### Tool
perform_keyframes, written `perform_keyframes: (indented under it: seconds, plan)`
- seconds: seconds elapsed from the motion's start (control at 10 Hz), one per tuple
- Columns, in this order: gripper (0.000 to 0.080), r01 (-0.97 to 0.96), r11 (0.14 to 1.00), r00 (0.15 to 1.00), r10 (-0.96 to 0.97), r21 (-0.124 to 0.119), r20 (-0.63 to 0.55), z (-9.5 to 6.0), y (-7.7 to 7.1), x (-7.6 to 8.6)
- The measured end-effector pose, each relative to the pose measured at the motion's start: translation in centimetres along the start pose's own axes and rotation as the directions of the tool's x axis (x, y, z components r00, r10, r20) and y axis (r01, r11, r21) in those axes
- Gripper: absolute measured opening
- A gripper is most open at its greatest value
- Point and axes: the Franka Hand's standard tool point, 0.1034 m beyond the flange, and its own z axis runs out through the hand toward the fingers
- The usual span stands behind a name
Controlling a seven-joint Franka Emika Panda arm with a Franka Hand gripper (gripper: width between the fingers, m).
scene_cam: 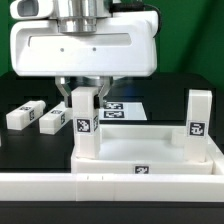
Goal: Assemble desk
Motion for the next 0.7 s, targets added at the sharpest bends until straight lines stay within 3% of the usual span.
perform_keyframes:
  seconds: [0.4,0.7]
  plan:
    - [0.0290,-0.435,0.900,0.900,0.435,-0.006,-0.009,0.05,-0.61,-0.19]
    - [0.0290,-0.543,0.840,0.840,0.543,-0.005,-0.011,0.05,-0.47,-0.14]
